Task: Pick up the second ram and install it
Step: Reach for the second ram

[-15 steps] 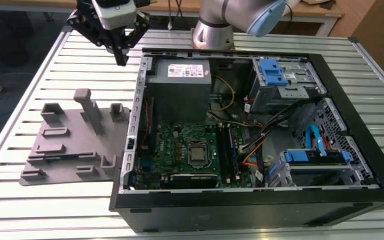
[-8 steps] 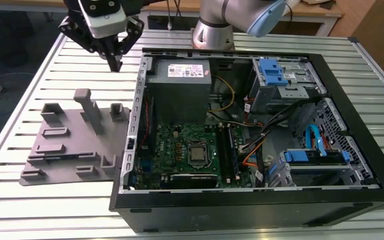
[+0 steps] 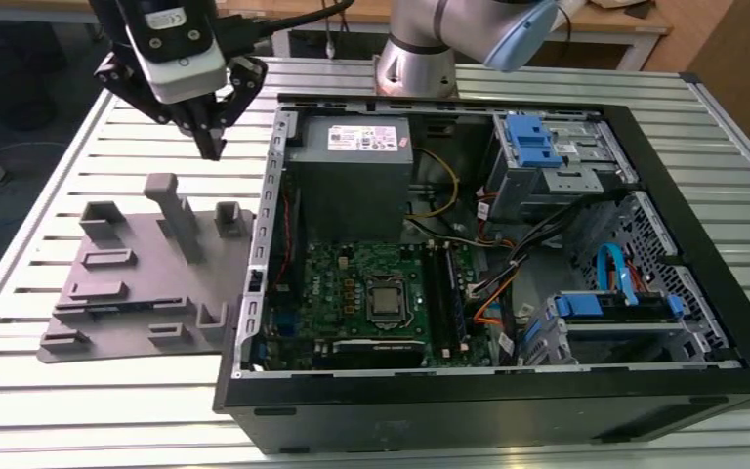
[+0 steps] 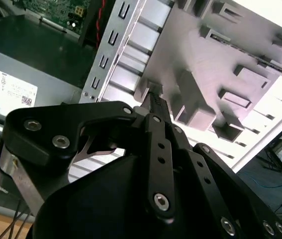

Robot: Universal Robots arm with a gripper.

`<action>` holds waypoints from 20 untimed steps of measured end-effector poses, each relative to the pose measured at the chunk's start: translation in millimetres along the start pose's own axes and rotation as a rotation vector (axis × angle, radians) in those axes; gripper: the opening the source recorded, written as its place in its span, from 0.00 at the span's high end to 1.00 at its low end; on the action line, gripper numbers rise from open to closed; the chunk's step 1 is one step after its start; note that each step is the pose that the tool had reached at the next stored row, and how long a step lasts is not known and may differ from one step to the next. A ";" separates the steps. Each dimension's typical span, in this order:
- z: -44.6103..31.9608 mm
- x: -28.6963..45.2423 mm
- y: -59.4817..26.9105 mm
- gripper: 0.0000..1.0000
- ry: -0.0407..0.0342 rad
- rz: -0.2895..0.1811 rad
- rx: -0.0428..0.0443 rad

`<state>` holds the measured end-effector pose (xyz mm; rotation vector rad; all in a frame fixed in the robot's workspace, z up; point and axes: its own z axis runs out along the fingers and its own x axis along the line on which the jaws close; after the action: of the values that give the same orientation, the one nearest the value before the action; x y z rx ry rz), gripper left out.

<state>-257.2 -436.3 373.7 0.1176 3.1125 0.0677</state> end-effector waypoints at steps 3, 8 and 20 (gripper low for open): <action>1.9 1.0 -9.0 0.93 0.0000 0.000 0.0000; 7.6 2.7 -21.1 0.93 0.0001 0.000 0.0000; 23.0 9.3 -43.4 0.93 0.0000 0.000 0.0000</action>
<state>-269.1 -477.9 348.5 0.1176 3.1125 0.0678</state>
